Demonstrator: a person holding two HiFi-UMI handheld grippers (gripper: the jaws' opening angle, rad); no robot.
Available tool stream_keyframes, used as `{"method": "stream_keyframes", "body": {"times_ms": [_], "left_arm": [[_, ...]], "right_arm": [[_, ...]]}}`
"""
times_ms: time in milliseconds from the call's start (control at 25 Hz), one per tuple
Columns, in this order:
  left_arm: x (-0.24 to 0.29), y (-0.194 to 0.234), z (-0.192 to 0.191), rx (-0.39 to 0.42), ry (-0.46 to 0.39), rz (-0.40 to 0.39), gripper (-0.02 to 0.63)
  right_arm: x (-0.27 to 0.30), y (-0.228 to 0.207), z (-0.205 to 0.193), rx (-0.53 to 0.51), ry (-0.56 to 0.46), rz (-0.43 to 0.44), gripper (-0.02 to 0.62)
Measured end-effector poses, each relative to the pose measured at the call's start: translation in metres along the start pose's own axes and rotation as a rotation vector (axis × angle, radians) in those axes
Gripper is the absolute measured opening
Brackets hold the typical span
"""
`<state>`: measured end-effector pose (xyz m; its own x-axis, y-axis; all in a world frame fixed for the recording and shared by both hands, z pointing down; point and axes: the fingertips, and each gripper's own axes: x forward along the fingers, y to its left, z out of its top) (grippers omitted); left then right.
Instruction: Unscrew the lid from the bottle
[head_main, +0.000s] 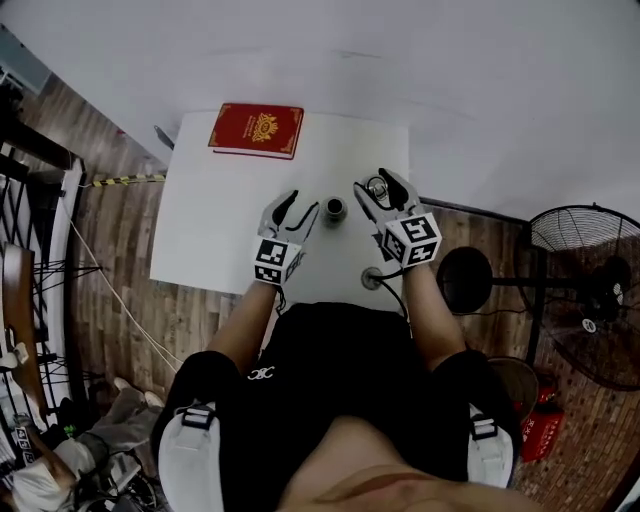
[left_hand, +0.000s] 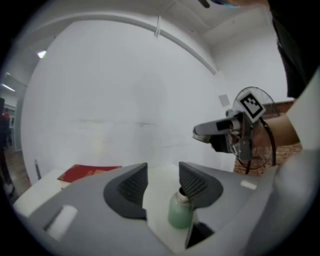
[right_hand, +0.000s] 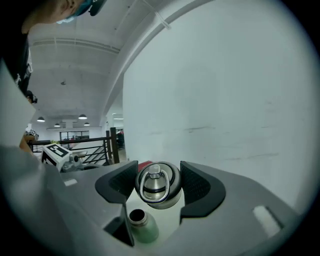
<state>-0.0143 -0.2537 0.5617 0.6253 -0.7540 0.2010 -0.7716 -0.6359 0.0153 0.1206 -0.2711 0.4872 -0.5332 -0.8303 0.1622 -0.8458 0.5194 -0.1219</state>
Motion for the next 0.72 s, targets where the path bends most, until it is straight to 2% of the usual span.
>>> {"method": "stream_keyframes", "body": {"times_ms": [120,200,280,400,720], "left_arm": [[-0.025,0.023,0.044,-0.019,-0.075,0.121,0.113],[-0.040,0.040,0.069,-0.018,-0.112,0.203,0.059],[-0.051,0.053,0.086,0.003,-0.121,0.272,0.054],[-0.061,0.062,0.094,0.023,-0.094,0.327,0.054],[-0.063,0.062,0.114,0.029,-0.106,0.333,0.054]], "right_arm": [[-0.013,-0.008,0.018,0.036,-0.037,-0.110,0.268],[-0.017,-0.016,0.028,0.053,-0.063,-0.167,0.268],[-0.017,-0.021,0.037,0.066,-0.093,-0.201,0.268],[-0.017,-0.021,0.045,0.061,-0.116,-0.214,0.270],[-0.012,-0.011,0.053,0.040,-0.126,-0.214,0.270]]}}
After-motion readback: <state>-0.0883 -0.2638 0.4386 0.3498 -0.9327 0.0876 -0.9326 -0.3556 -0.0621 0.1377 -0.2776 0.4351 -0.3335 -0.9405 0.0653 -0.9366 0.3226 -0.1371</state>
